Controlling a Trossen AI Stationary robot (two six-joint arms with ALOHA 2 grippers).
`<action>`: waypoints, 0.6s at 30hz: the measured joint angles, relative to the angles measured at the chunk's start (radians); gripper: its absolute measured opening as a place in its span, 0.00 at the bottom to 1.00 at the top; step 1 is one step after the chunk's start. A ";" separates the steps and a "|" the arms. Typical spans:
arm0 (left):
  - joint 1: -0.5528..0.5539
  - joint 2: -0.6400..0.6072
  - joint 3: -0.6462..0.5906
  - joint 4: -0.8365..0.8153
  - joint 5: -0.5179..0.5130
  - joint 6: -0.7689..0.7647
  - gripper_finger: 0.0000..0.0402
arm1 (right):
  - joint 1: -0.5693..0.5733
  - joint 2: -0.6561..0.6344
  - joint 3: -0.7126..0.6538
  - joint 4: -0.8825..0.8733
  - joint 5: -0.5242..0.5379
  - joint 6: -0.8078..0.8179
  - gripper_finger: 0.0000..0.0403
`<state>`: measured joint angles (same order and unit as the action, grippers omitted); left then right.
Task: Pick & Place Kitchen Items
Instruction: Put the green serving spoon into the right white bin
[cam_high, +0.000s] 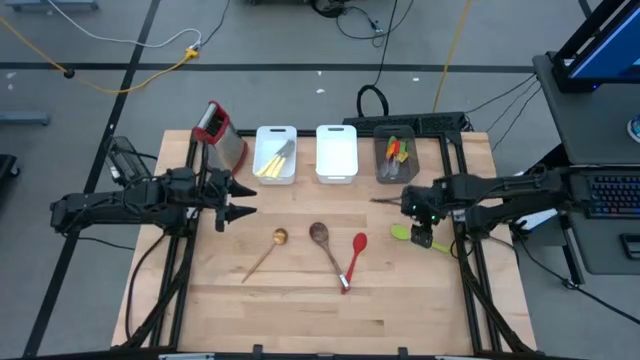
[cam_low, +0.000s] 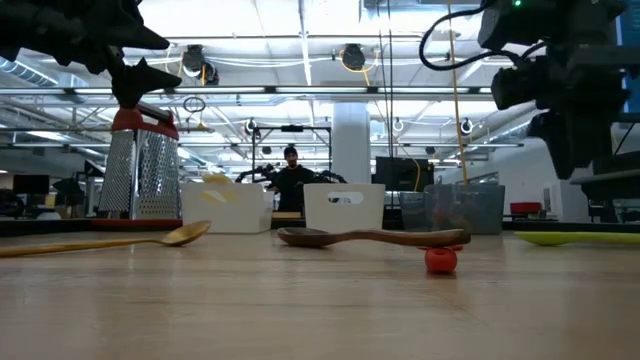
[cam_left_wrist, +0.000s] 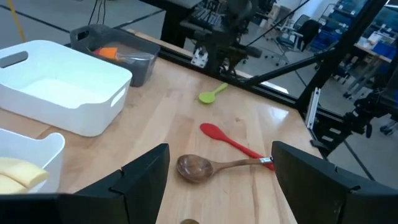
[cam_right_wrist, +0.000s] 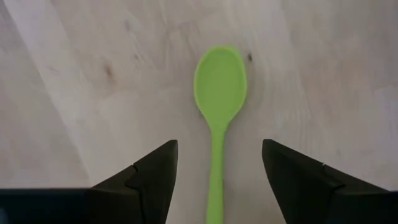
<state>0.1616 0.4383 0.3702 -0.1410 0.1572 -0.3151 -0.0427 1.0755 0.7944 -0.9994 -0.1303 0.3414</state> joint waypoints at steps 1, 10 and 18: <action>0.000 0.000 0.000 0.000 0.000 0.001 0.71 | 0.023 0.017 0.000 0.001 0.010 0.005 0.57; 0.000 0.000 0.000 0.001 -0.001 0.009 0.71 | 0.117 0.160 0.000 -0.001 0.109 0.026 0.56; 0.000 0.000 0.000 -0.008 -0.001 0.007 0.71 | 0.117 0.170 -0.069 0.037 0.104 0.031 0.57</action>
<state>0.1619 0.4385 0.3702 -0.1490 0.1566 -0.3080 0.0746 1.2457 0.7250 -0.9623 -0.0263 0.3724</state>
